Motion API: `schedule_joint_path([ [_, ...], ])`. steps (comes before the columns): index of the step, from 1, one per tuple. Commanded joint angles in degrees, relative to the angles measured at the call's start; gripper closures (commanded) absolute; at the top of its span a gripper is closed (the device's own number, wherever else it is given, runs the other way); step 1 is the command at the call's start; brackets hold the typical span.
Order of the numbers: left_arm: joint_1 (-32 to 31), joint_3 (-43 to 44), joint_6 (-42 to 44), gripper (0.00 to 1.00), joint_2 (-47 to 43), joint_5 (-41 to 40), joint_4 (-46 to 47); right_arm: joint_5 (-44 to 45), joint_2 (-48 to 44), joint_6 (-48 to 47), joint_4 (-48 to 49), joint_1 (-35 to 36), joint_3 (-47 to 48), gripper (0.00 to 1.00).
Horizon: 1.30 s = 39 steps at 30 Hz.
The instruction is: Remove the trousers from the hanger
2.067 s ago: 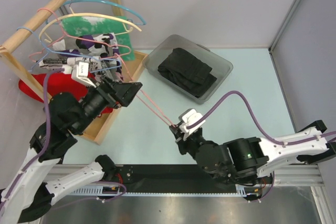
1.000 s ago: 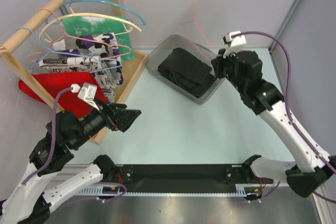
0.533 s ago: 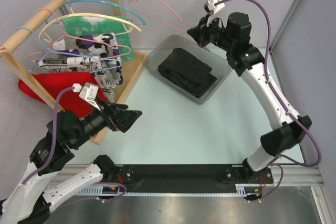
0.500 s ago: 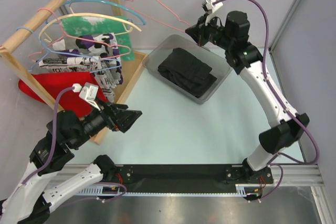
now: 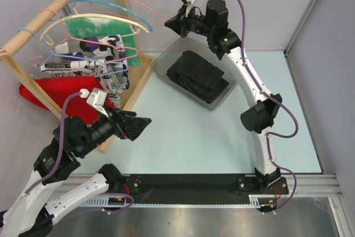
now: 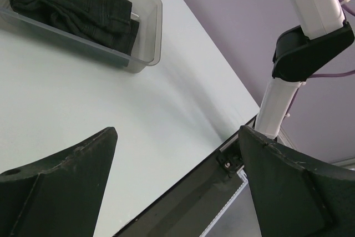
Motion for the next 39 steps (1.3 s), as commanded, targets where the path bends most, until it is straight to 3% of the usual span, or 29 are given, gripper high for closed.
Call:
schedule_joint_path([
  [1,0.0,-0.7,0.9,0.04,0.1,0.5,1.1,-0.9,3.4,3.0,7.9,0.8,4.0,1.0],
  [12,0.0,-2.3,0.2,0.04,-0.3,2.2,2.3,10.5,4.3,3.0,17.8,5.5,0.6,1.0],
  [19,0.0,-2.9,1.3,0.04,0.0,3.0,2.8,15.8,-6.2,1.7,23.6,5.6,-15.6,1.0],
  [21,0.0,-3.0,1.6,0.04,0.4,3.4,3.2,16.3,-7.7,1.0,23.8,5.7,-16.4,1.0],
  [29,0.0,-3.4,1.7,0.04,-0.1,3.7,3.5,17.1,-5.4,-0.1,21.0,6.8,-9.3,1.0],
  [34,0.0,-3.1,1.9,0.04,-0.6,3.7,3.4,16.0,2.2,-1.3,16.2,8.6,4.3,1.0],
  [39,0.0,-3.0,1.7,0.04,-1.0,3.7,3.3,15.4,5.2,0.8,18.0,8.8,4.3,1.0],
])
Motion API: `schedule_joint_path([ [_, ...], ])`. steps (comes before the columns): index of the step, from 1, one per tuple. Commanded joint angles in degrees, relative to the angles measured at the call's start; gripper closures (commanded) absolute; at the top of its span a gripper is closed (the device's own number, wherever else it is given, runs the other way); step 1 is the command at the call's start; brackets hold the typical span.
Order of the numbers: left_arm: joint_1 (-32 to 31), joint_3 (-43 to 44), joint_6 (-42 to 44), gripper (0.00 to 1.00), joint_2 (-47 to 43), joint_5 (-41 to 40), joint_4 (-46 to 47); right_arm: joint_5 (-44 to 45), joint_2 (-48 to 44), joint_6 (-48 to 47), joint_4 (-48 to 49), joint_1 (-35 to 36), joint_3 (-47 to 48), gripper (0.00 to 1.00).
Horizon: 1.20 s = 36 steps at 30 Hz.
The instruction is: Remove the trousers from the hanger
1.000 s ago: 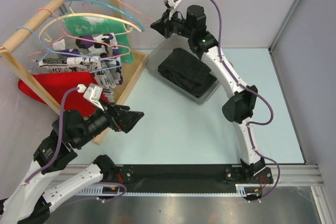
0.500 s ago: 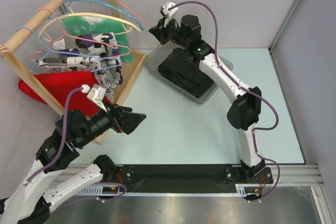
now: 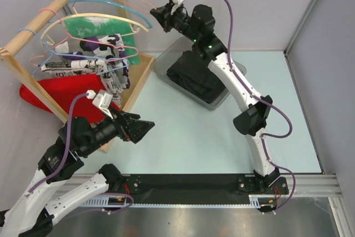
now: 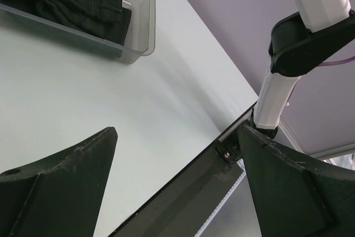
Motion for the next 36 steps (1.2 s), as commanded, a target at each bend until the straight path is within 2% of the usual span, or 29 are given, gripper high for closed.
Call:
schedule_joint_path([
  [1,0.0,0.0,1.3,0.04,-0.6,0.7,1.9,-0.9,3.4,1.1,3.2,0.9,1.8,1.0],
  [7,0.0,-0.5,0.7,0.03,-0.4,1.5,1.8,-0.5,5.9,1.0,2.1,2.0,2.9,1.0],
  [17,0.0,-2.1,-1.3,0.02,-1.1,4.5,2.4,2.1,1.0,2.4,1.1,2.0,-5.8,1.0],
  [18,0.0,-2.4,-1.4,0.02,-1.1,5.9,2.5,3.0,0.8,3.0,-1.7,2.0,-5.7,1.0],
  [21,0.0,-3.2,-2.0,0.01,-0.5,9.6,3.2,5.0,-0.7,4.4,-5.0,1.9,-6.8,0.79],
  [22,0.0,-3.4,-2.2,0.01,-0.5,10.3,3.3,5.4,-1.1,4.6,-5.7,1.9,-7.1,0.67],
  [24,0.0,-3.8,-2.6,0.0,-0.4,11.9,3.4,7.0,-2.8,4.8,-8.0,2.1,-8.2,0.53],
  [25,0.0,-3.9,-2.9,0.0,-0.4,13.2,3.9,8.2,-3.5,5.0,-8.8,2.1,-9.3,0.4],
  [28,0.0,-4.9,-3.6,0.0,-1.1,15.5,4.9,14.5,-7.0,5.8,-12.5,2.5,-11.9,0.16],
  [29,0.0,-5.2,-3.8,0.0,-1.2,15.8,5.1,17.7,-8.0,7.7,-14.8,2.5,-12.5,0.13],
  [31,0.0,-5.9,-4.4,0.0,-1.2,17.3,6.0,21.8,-11.8,8.9,-17.0,2.4,-14.5,0.01],
  [36,0.0,-8.9,-6.4,0.0,-1.5,20.6,9.4,30.3,-21.5,17.0,-25.6,0.2,-25.5,0.0],
])
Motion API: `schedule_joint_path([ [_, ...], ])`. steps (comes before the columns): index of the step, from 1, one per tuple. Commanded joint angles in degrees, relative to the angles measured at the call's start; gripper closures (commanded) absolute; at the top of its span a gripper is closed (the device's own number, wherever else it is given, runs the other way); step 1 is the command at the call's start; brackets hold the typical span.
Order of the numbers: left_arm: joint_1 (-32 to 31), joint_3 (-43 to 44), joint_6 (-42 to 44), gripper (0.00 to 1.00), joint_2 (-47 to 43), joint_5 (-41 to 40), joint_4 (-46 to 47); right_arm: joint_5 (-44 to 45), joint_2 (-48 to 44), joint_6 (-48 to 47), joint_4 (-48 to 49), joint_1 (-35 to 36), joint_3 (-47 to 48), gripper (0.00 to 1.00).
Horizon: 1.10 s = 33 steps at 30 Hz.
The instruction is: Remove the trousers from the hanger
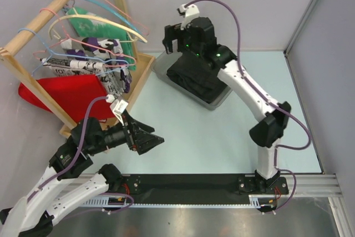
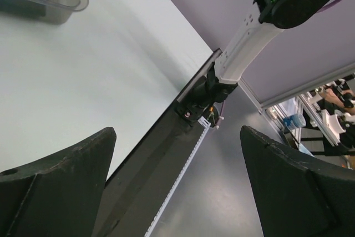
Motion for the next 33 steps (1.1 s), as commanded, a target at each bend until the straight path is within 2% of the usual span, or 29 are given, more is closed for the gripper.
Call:
schedule_joint_path([
  [1,0.0,-2.7,-3.3,0.0,-0.8,5.0,6.5,9.9,-14.8,8.5,-7.6,-2.0,-9.4,0.0],
  [2,0.0,-4.1,-3.8,0.0,-1.0,6.1,7.5,10.5,-17.5,9.4,-7.5,-2.3,-12.7,0.0],
  [3,0.0,-4.9,-4.3,0.0,-1.2,6.5,8.5,10.6,-20.0,10.4,-7.1,-2.9,-20.3,0.0],
  [7,0.0,-9.6,-8.2,0.0,-2.3,8.7,14.7,12.0,-37.0,15.9,-5.2,-3.5,-38.1,0.01],
  [12,0.0,-16.8,-12.9,0.0,-3.7,12.7,23.7,7.8,-52.3,22.6,-4.7,-2.3,-58.9,0.0],
  [14,0.0,-19.6,-13.9,0.0,-5.2,13.4,25.9,5.4,-59.3,26.4,-3.5,-0.3,-64.1,0.0],
  [15,0.0,-20.5,-14.7,0.0,-5.8,13.7,27.4,4.5,-61.8,27.8,-2.8,0.5,-70.1,0.0],
  [18,0.0,-24.1,-16.1,0.0,-8.5,14.3,29.9,-0.3,-70.6,33.5,4.3,5.0,-79.8,0.0],
  [20,0.0,-27.7,-17.0,0.0,-10.4,14.5,32.6,-2.6,-76.4,37.8,13.1,9.3,-90.3,0.0],
  [24,0.0,-35.7,-22.4,0.0,-17.0,14.7,40.0,-1.0,-83.5,45.3,27.5,16.2,-106.0,0.0],
  [27,0.0,-43.1,-27.7,0.0,-22.0,14.4,47.0,6.6,-86.0,49.7,36.9,21.2,-116.1,0.0],
  [33,-0.1,-58.0,-38.2,0.0,-33.1,13.1,58.3,16.0,-89.3,55.4,34.0,24.1,-124.4,0.0],
])
